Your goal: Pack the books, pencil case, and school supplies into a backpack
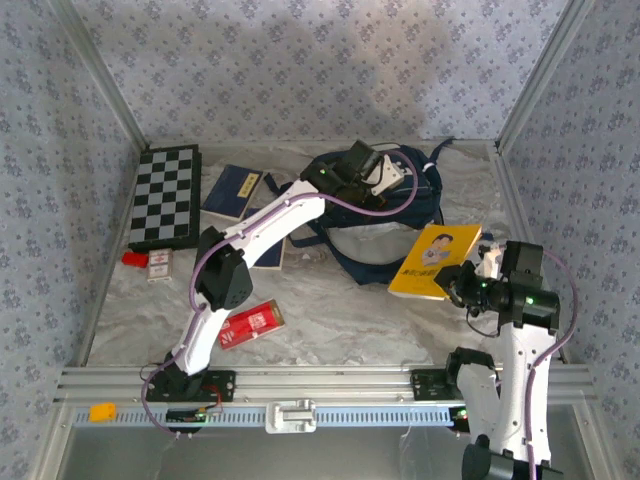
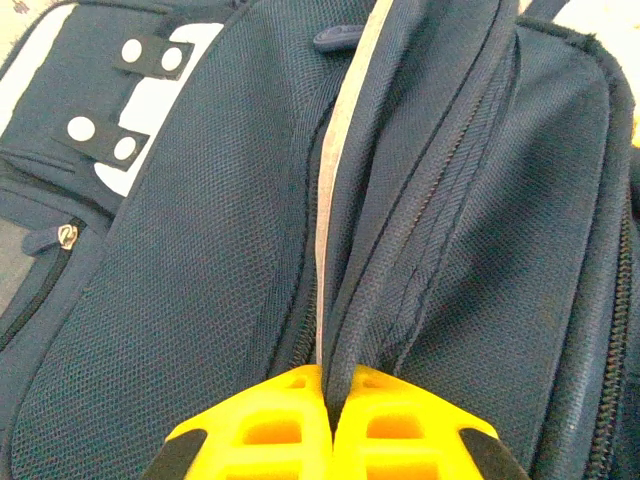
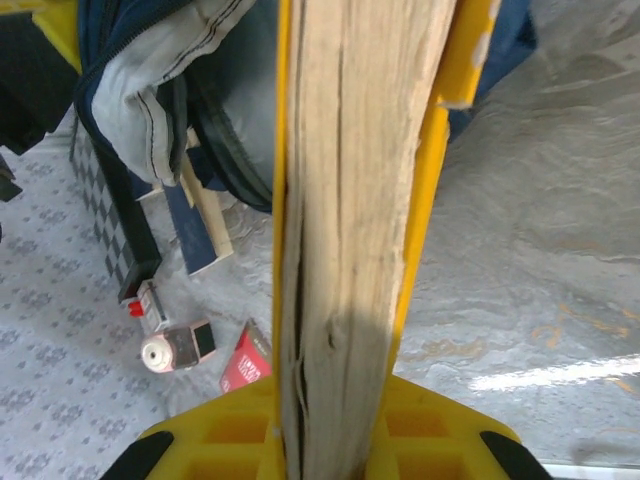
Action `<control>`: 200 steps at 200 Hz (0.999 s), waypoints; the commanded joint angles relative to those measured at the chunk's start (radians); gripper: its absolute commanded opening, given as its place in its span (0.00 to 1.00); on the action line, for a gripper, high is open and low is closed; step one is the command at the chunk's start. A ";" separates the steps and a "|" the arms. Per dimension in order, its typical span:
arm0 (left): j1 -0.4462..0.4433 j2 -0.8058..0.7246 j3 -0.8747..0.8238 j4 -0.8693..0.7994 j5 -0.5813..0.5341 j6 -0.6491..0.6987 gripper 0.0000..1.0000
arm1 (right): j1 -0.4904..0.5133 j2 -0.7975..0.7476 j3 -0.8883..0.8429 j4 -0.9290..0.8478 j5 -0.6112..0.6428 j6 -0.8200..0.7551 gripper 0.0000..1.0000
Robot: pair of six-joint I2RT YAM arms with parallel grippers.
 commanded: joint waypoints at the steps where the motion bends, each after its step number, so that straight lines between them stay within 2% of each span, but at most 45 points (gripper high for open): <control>1: -0.003 -0.105 0.076 0.052 0.060 -0.012 0.00 | 0.068 0.019 -0.030 0.168 -0.058 0.099 0.00; 21: -0.002 -0.107 0.090 0.052 0.038 -0.009 0.00 | 0.148 0.078 -0.072 0.295 -0.047 0.174 0.00; 53: 0.024 -0.107 0.129 0.052 0.009 -0.068 0.00 | 0.284 0.119 -0.066 0.334 0.072 0.188 0.00; 81: 0.046 -0.104 0.156 0.081 0.058 -0.095 0.00 | 0.305 0.144 -0.087 0.403 0.070 0.226 0.00; 102: 0.048 -0.099 0.156 0.083 0.131 -0.056 0.00 | 0.324 0.176 -0.117 0.612 0.085 0.270 0.00; 169: 0.059 -0.096 0.166 0.064 0.147 -0.045 0.00 | 0.320 0.502 -0.111 1.018 0.028 0.105 0.00; 200: 0.063 -0.088 0.167 0.065 0.157 -0.045 0.00 | 0.317 0.643 -0.080 1.078 0.050 0.034 0.04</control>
